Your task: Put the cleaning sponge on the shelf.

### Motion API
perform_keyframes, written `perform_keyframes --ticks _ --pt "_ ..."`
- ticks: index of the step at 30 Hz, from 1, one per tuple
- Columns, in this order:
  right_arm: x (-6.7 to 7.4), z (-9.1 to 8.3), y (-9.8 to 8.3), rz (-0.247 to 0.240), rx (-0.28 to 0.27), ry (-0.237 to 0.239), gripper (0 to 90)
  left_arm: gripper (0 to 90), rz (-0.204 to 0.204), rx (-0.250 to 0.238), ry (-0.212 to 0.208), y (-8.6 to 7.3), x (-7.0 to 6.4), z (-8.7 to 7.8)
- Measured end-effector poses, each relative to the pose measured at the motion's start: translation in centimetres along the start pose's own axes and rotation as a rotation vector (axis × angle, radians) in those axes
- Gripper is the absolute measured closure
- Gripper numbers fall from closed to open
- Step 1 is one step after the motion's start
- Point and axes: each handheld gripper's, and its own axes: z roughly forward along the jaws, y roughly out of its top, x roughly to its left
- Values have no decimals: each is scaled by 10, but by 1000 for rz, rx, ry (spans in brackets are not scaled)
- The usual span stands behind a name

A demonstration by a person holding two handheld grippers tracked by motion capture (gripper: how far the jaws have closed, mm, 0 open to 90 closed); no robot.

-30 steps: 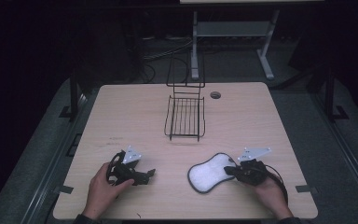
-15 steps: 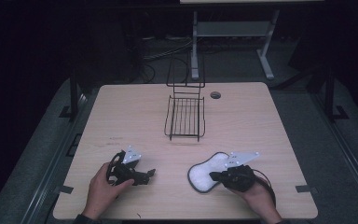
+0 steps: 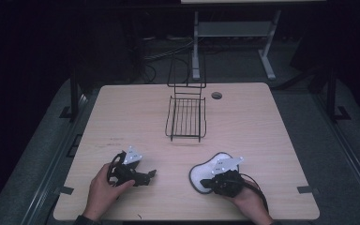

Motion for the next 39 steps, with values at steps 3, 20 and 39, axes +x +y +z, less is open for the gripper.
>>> perform_keyframes --ticks 3,20,39 --pt "-1 -1 -1 0 0 -1 898 123 0 0 0 0 0 0" --pt "-14 -23 -19 64 -3 -49 897 123 0 0 0 0 0 0" --pt "-38 -66 -53 185 2 -163 896 123 1 0 0 0 0 0"
